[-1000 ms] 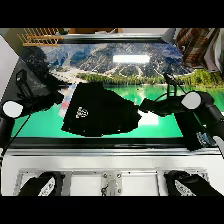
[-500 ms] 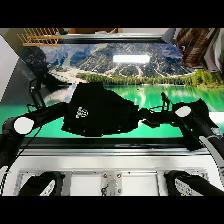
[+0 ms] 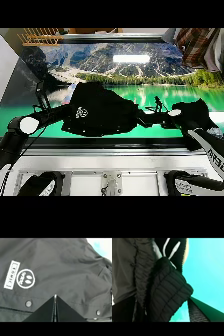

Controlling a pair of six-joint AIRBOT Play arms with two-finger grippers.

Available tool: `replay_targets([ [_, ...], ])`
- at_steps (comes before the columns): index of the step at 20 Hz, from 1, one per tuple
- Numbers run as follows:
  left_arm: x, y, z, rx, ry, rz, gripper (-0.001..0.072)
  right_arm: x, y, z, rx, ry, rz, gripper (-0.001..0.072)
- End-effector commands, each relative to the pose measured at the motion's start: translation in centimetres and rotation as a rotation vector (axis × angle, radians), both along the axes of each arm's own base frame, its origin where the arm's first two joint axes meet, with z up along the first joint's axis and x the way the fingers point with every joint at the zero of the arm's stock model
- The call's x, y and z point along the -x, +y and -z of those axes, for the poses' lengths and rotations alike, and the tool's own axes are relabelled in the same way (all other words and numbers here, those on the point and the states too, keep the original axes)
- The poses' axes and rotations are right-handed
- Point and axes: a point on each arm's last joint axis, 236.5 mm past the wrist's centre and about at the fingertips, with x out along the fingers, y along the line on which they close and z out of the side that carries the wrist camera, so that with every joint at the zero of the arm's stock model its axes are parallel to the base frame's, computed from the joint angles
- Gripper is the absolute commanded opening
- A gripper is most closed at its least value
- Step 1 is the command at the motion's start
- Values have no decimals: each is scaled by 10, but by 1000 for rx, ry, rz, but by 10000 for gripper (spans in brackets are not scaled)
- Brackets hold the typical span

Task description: Fold the clothes and pants, and hang the long-sleeved shirts on hangers.

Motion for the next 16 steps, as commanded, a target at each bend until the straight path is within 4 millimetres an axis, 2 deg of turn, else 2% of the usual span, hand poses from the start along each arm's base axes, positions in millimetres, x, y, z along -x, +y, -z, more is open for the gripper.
replay_targets([
  [1, 0, 0, 1, 3, 4, -2, 20, -6, 8, 7, 32, -29, 15, 717],
  [9, 3, -1, 3, 12, 25, -9, 20, -13, 38, 1, 30, -67, 32, 716],
  [13, 3, -1, 3, 13, 25, -9, 20, -12, 53, 7, 24, -55, 11, 694],
  [14, 3, -1, 3, 14, 26, -9, 20, -12, 57, 9, 23, -50, 4, 540],
  [15, 3, -2, 2, 18, 27, -11, 20, -12, 60, 11, 23, -47, -5, 285],
  [16, 4, -4, 1, 35, 30, -13, 20, -13, 63, 11, 26, -53, -13, 126],
])
